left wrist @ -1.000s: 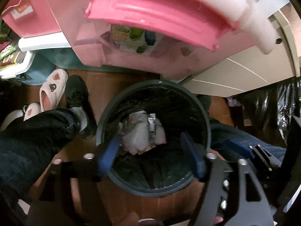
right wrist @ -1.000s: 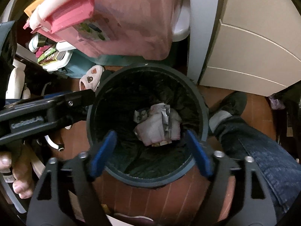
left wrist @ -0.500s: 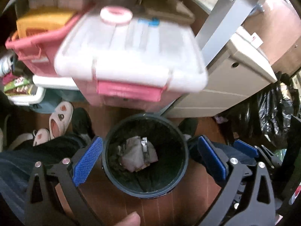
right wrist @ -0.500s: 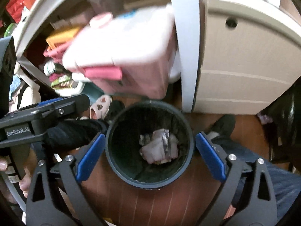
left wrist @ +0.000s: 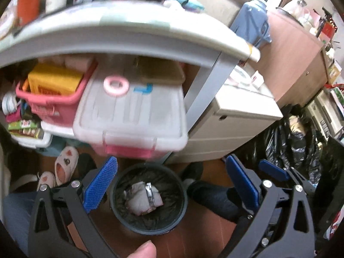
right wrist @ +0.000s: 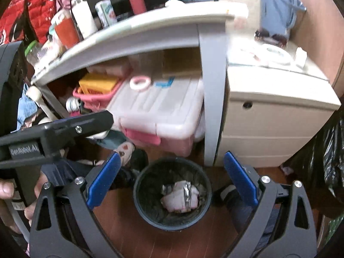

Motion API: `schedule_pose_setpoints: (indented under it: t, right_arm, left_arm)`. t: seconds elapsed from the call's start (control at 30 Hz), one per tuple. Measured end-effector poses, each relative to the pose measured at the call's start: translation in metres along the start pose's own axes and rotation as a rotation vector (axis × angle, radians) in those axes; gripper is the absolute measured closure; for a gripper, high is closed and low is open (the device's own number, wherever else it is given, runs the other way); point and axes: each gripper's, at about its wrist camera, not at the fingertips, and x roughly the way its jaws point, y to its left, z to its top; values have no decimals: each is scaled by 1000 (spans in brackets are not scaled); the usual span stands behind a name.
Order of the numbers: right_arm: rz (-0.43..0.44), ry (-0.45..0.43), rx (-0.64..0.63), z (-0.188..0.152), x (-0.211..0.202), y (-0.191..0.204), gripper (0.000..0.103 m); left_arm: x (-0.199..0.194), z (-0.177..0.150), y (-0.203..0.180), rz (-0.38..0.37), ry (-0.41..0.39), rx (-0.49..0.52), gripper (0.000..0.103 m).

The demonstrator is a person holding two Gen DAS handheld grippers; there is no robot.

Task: Collect trash
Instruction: 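Raise both tools away from the bin toward the cabinet top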

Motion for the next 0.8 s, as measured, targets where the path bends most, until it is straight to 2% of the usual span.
schedule_pose_setpoints:
  t: [0.27, 0.4, 0.6, 0.8]
  right_arm:
    - [-46, -97, 1, 36, -46, -22, 7]
    - [-97, -125, 12, 43, -66, -48, 7]
    - [-194, -141, 73, 48, -94, -113, 7]
    - [-263, -153, 136, 56, -108, -180, 6]
  left_arm:
    - [-25, 37, -40, -24, -44, 45, 5]
    - [-26, 51, -76, -38, -58, 77, 5]
    - [1, 63, -142, -54, -42, 141, 5]
    - [42, 71, -188, -65, -2, 155, 5]
